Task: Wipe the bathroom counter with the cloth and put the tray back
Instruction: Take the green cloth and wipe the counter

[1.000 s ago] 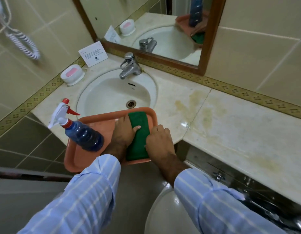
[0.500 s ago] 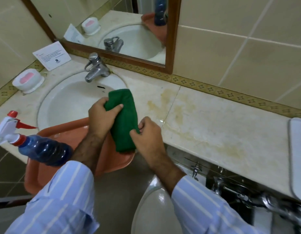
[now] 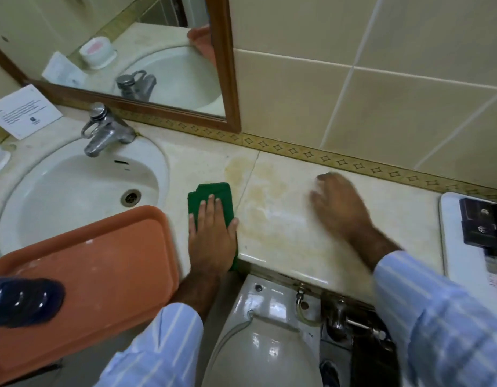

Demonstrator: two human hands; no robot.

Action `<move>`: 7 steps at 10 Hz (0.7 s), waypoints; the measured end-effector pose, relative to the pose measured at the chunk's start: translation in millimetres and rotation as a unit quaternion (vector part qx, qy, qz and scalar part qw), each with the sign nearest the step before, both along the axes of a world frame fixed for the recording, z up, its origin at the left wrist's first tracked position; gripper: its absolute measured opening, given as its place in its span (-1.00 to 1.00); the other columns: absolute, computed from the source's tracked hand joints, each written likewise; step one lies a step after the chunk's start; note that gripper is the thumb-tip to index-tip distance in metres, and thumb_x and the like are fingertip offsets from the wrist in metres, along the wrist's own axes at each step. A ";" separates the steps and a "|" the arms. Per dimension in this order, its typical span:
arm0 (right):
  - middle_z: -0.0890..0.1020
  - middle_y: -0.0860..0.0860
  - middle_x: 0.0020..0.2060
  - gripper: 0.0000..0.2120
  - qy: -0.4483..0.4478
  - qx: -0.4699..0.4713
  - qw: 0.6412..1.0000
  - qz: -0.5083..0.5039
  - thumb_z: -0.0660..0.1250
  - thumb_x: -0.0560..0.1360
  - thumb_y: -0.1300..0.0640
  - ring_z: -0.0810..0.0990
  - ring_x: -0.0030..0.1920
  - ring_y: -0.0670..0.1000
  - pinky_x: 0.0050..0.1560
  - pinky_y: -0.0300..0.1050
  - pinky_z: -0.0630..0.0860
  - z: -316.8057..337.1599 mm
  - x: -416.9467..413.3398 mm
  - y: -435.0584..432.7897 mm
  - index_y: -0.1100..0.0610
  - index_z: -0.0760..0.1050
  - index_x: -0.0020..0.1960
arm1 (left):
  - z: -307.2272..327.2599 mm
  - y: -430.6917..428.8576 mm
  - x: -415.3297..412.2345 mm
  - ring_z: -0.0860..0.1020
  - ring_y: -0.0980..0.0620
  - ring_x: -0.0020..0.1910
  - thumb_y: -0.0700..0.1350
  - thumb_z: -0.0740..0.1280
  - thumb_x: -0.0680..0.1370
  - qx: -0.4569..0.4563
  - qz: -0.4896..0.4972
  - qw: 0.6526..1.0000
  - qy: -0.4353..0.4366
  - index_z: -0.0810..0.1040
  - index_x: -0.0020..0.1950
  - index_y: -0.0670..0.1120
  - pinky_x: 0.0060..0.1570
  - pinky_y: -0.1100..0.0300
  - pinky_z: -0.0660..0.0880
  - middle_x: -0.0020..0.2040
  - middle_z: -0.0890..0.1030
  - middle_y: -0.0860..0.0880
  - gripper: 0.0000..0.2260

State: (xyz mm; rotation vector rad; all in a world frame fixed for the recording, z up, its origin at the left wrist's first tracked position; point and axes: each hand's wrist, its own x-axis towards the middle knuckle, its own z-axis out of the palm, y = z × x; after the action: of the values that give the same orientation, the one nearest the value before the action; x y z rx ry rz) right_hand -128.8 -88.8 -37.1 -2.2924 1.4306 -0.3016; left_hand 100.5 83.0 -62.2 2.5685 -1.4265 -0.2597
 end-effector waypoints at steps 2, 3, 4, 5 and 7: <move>-0.06 -0.10 0.67 -0.31 0.170 -0.012 0.980 0.102 -0.18 0.62 -0.30 -0.14 0.64 -0.09 0.60 0.16 -0.17 -31.9 -90.9 -40.2 -0.03 -0.10 0.67 | -4.0 -48.1 39.8 0.08 -0.11 0.67 0.13 0.01 0.71 -0.005 0.094 0.996 -0.007 0.12 0.67 -0.17 0.59 -0.19 0.03 0.68 0.13 -0.12 -0.40; -0.09 -0.13 0.66 -0.33 0.172 -0.021 0.980 0.102 -0.18 0.64 -0.29 -0.18 0.64 -0.13 0.60 0.16 -0.19 -37.8 -88.2 -44.2 -0.04 -0.13 0.67 | -2.8 -102.4 54.2 0.11 -0.11 0.66 0.12 0.02 0.70 -0.011 0.023 1.000 0.007 0.13 0.67 -0.15 0.60 -0.15 0.05 0.67 0.17 -0.11 -0.42; -0.11 -0.13 0.66 -0.33 0.171 -0.016 0.979 0.108 -0.19 0.64 -0.30 -0.19 0.63 -0.13 0.60 0.18 -0.19 -36.9 -90.2 -45.5 -0.04 -0.14 0.67 | -0.3 -133.0 24.0 0.12 -0.07 0.66 0.12 0.02 0.70 0.004 -0.180 0.984 -0.006 0.11 0.68 -0.10 0.61 -0.09 0.05 0.68 0.17 -0.07 -0.43; -0.10 -0.13 0.66 -0.33 0.164 -0.013 0.981 0.102 -0.18 0.64 -0.30 -0.18 0.63 -0.13 0.60 0.18 -0.19 -37.2 -89.8 -46.2 -0.05 -0.13 0.67 | -1.8 -97.4 -8.0 0.05 0.00 0.67 0.16 -0.03 0.71 0.031 -0.336 0.941 -0.027 0.06 0.69 -0.05 0.62 -0.09 0.04 0.69 0.10 0.01 -0.42; -0.12 -0.12 0.66 -0.33 0.162 -0.010 0.981 0.102 -0.18 0.64 -0.29 -0.18 0.64 -0.11 0.59 0.16 -0.23 -36.7 -89.5 -46.1 -0.04 -0.14 0.67 | -3.6 -73.3 26.8 0.11 -0.08 0.66 0.13 0.04 0.70 0.006 -0.085 0.996 -0.011 0.10 0.68 -0.09 0.60 -0.14 0.08 0.68 0.14 -0.05 -0.42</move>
State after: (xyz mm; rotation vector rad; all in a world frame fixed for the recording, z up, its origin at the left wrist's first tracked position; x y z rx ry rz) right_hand -218.3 -134.9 -73.8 -2.5672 1.3206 0.1275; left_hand 127.3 9.7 -65.7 2.4691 -1.6582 -0.2663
